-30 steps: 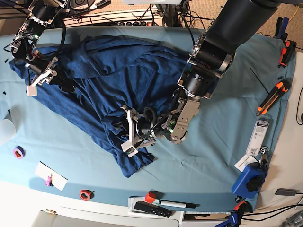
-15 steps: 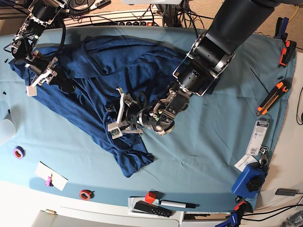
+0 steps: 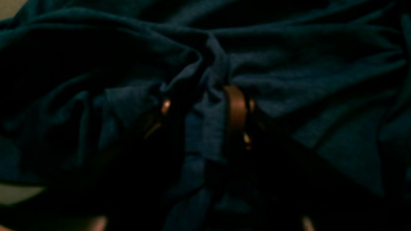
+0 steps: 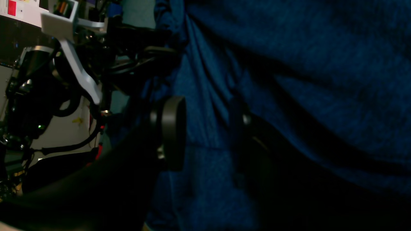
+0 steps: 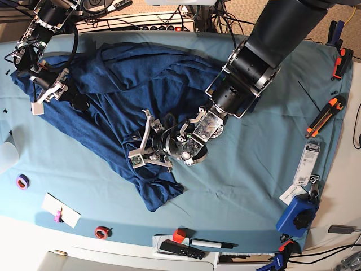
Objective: Layout the t-shirt on the table in an organized manner, then fold the t-shirt properly
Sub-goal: 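Lift the grasped fabric with the left gripper over the shirt body, then drag the held fabric with the left gripper away from the right gripper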
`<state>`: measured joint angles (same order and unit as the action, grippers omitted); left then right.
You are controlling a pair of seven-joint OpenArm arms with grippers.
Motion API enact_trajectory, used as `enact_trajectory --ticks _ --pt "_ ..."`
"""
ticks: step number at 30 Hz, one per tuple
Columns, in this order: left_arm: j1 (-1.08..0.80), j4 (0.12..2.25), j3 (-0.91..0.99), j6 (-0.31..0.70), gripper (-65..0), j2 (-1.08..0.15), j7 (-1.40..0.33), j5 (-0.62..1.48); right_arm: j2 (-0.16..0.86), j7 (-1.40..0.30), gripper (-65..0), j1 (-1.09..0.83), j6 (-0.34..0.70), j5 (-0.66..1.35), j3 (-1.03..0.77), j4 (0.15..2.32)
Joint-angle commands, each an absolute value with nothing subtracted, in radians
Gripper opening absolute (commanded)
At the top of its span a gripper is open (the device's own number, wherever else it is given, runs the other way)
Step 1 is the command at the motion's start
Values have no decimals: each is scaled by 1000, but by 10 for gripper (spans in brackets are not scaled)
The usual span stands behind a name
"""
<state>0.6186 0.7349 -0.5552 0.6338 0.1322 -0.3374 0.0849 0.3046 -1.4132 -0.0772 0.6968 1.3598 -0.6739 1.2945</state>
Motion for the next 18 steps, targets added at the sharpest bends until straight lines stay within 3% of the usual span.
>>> enact_trajectory --ticks 1,7,10,11,18 --pt "651 750 -553 636 -430 157 -321 81 324 -1396 -424 -65 698 1387 -680 1311" --pt "651 750 -553 678 -452 157 -321 81 324 -1396 -424 -64 698 1387 -680 1311" --pt "658 751 -552 698 -622 157 -320 83 324 -1396 -424 -64 698 1387 -680 1311" --pt "665 751 -552 698 -650 157 -320 83 324 -1396 -424 -64 698 1387 -680 1311" --pt "769 752 -552 698 -650 157 -377 192 324 -1396 -424 -64 698 1387 -680 1311"
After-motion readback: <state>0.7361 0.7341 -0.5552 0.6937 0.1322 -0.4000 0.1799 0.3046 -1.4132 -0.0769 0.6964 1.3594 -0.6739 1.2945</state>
